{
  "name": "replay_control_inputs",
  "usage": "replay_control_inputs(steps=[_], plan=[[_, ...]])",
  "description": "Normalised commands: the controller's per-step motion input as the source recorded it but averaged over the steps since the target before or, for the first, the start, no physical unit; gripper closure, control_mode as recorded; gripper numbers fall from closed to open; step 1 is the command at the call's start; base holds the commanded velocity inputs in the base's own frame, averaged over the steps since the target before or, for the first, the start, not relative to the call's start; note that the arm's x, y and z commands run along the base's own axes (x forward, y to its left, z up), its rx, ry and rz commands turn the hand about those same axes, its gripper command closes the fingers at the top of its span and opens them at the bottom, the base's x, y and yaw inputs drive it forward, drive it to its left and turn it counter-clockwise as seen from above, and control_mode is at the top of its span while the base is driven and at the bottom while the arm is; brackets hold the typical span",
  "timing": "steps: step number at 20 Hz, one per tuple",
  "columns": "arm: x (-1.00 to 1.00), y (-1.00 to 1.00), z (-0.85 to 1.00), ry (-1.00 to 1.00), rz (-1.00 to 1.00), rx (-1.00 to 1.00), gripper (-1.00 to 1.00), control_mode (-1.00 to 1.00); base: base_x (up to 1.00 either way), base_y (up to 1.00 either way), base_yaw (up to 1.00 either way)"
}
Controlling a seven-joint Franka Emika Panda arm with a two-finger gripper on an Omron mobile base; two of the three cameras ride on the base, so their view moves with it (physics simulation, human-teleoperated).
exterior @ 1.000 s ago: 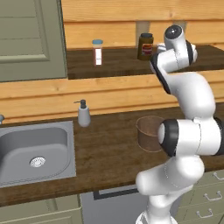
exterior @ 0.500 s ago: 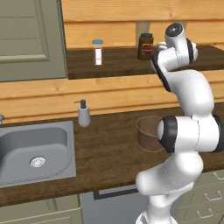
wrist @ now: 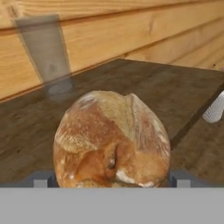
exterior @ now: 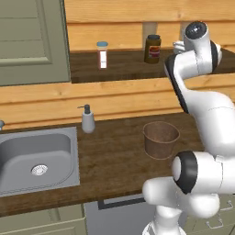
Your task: Open the cabinet, pick up the bread from the cabinet and place it in the basket. Then move the basket to the dining counter.
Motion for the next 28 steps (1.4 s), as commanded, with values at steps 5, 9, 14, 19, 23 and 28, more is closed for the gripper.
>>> replay_control_inputs(steps=[5,9,14,19,23,28], plan=[[-1.0,0.35,0.33,0.15,0.0,0.0,1.0,-1.0,0.0,0.0,0.0],[-1.0,0.36,-0.01,0.29,0.02,0.03,1.0,-1.0,0.0,0.0,0.0],[-1.0,0.25,-0.41,0.24,0.06,0.1,1.0,-1.0,0.0,0.0,0.0],[-1.0,0.12,-0.96,0.15,0.11,0.19,1.0,-1.0,0.0,0.0,0.0],[-1.0,0.0,-1.0,0.14,0.13,0.18,1.0,-1.0,0.0,0.0,0.0],[-0.19,0.02,-0.71,0.07,0.16,0.04,1.0,-1.0,0.0,0.0,0.0]])
